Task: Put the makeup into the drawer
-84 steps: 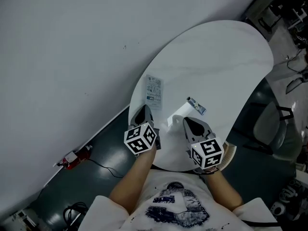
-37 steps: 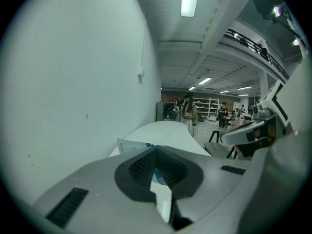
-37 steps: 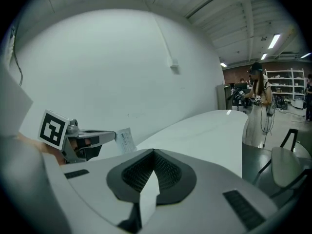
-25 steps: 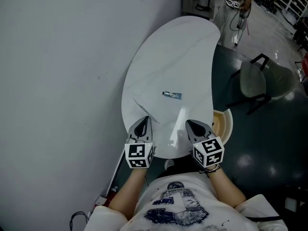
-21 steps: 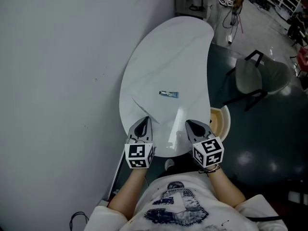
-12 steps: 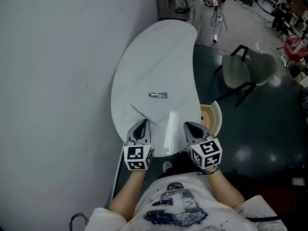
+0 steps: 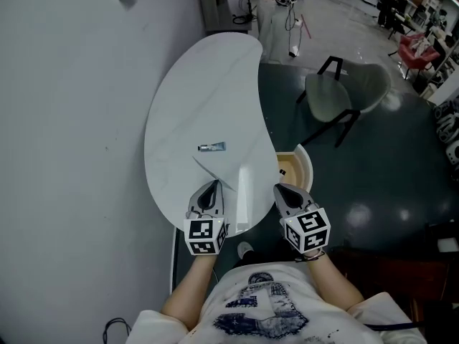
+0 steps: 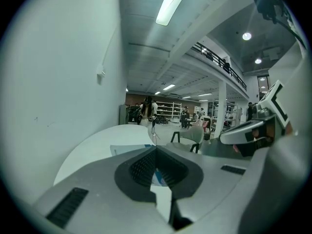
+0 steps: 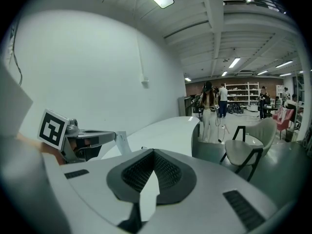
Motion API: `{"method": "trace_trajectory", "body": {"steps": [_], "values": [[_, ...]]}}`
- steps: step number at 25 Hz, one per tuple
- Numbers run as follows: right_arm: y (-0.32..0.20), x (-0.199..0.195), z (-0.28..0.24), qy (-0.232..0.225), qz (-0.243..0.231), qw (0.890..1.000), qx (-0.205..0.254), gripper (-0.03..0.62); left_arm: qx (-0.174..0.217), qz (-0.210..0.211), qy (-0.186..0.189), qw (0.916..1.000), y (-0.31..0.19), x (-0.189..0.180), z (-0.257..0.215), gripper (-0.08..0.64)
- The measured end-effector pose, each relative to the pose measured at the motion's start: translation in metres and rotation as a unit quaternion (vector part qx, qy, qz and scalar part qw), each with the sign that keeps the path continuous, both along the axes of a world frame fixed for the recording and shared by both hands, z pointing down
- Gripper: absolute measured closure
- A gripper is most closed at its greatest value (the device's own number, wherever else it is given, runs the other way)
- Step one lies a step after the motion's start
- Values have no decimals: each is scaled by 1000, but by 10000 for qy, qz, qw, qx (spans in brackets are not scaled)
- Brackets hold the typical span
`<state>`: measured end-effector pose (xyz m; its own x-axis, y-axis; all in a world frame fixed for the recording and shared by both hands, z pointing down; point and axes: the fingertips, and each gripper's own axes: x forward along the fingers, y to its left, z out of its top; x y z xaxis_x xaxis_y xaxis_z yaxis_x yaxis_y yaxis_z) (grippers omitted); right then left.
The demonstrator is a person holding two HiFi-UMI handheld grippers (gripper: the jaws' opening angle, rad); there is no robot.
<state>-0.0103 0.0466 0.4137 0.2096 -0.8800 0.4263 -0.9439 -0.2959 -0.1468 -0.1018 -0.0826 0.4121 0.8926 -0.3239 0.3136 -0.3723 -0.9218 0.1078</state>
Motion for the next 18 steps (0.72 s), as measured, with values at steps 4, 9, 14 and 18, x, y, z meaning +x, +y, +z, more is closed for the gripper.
{"method": "trace_trajectory", "body": {"steps": [4,9,14,18], "values": [[21,24,3,-26,275,9996,-1,572,-13,219,-43,9997,15,26,3,523],[50,55,8,-78,521,9986,-2,572,-65,390,-144,9991,34,57,14,523],[79,89,16,-133,763,9970,-61,572,-132,621,-222,9977,60,93,24,523],[97,112,20,-193,878,9959,-90,572,-173,790,-303,9963,79,120,30,523]]}}
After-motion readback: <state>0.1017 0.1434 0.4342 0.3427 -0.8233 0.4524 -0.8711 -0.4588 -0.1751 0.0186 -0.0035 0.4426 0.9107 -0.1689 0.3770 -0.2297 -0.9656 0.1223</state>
